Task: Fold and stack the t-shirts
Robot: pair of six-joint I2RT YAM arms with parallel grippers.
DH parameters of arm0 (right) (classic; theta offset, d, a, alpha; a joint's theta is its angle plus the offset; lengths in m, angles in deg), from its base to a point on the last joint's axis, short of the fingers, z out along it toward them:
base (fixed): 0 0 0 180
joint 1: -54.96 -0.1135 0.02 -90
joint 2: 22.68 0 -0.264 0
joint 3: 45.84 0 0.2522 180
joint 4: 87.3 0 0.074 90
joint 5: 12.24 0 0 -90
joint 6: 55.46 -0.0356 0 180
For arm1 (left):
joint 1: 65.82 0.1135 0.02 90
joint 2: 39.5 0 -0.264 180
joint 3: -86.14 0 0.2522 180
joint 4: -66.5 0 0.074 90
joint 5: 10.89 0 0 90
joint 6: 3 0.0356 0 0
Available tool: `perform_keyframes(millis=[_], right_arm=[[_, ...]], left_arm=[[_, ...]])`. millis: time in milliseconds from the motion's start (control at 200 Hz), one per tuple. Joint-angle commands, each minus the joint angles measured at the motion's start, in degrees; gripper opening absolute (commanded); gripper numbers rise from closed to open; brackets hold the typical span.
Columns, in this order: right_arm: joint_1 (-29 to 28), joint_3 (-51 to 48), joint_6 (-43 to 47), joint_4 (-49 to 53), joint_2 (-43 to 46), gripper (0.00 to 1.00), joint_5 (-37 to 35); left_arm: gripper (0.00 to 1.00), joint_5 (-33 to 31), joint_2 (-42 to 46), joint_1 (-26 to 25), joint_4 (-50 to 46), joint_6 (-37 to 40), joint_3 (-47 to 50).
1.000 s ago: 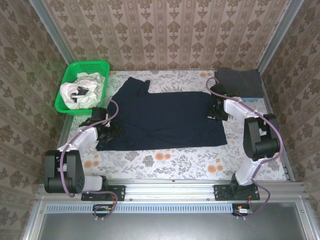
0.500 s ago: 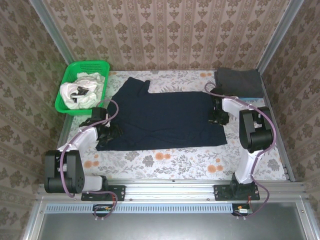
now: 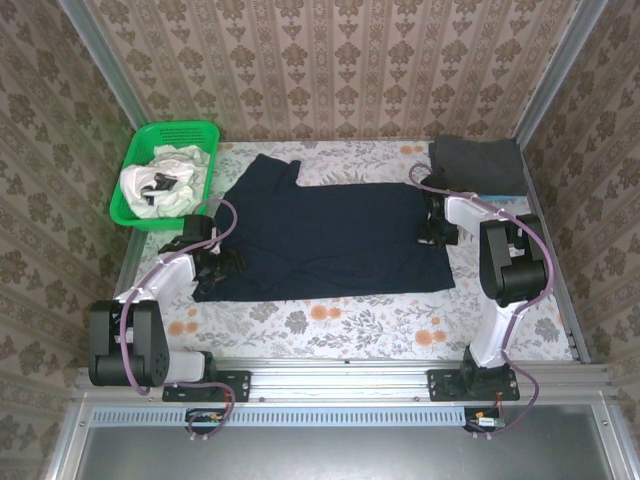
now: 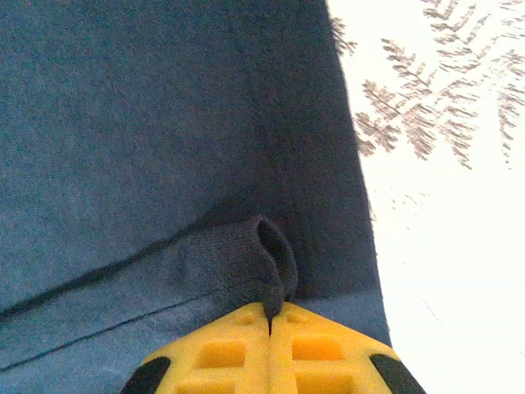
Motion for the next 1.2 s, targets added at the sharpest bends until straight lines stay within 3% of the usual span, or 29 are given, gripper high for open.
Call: perform_keyframes(millis=[0, 80, 150, 345, 635, 705, 800, 880, 940, 1070, 1195], right_arm=[[-1.0, -0.9, -1.7, 5.4, 6.2, 0.02, -4.3], [-1.8, -2.0, -2.3, 7.0, 9.7, 0.01, -4.9], [-2.0, -3.4, -3.3, 7.6, 12.2, 0.00, -4.9], [-0.5, -6.1, -5.5, 7.6, 13.1, 0.00, -6.4], [2.0, -1.3, -6.6, 2.9, -0.5, 0.00, -5.5], [2.0, -0.4, -6.5, 2.2, -1.7, 0.00, -5.6], [2.0, 1.2, -6.6, 4.2, -2.4, 0.04, -6.7], [1.9, 2.1, -7.0, 6.1, -1.1, 0.23, -7.9], [1.5, 1.8, -7.1, 7.1, 1.3, 0.28, -8.8], [0.2, -1.4, -7.5, 7.4, 7.9, 0.44, -10.6], [-0.8, -6.0, -7.3, 4.9, 12.9, 0.49, -8.7]], left_arm=[[0.45, 0.2, 0.4, 0.2, -1.0, 1.0, -0.8], [0.27, 1.4, 0.3, 0.4, -0.6, 0.9, -1.1], [0.20, 2.0, 0.0, 0.4, -0.4, 0.9, -1.6], [0.18, 2.3, -1.1, 0.5, -0.1, 1.1, -2.5], [0.17, 3.8, -5.4, 0.5, 0.5, 1.5, -4.4], [0.21, 3.8, -5.5, 0.5, 0.4, 1.9, -4.6], [0.34, 3.4, -5.1, 0.4, -0.4, 2.2, -4.8], [0.40, 2.8, -4.4, 0.1, -1.2, 2.4, -5.2], [0.43, 2.2, -3.6, -0.7, -2.1, 2.4, -5.5], [0.48, -0.3, -0.3, -6.0, -4.4, 0.2, -5.8], [0.54, -3.8, 4.5, -12.4, -4.4, -4.2, -3.4]])
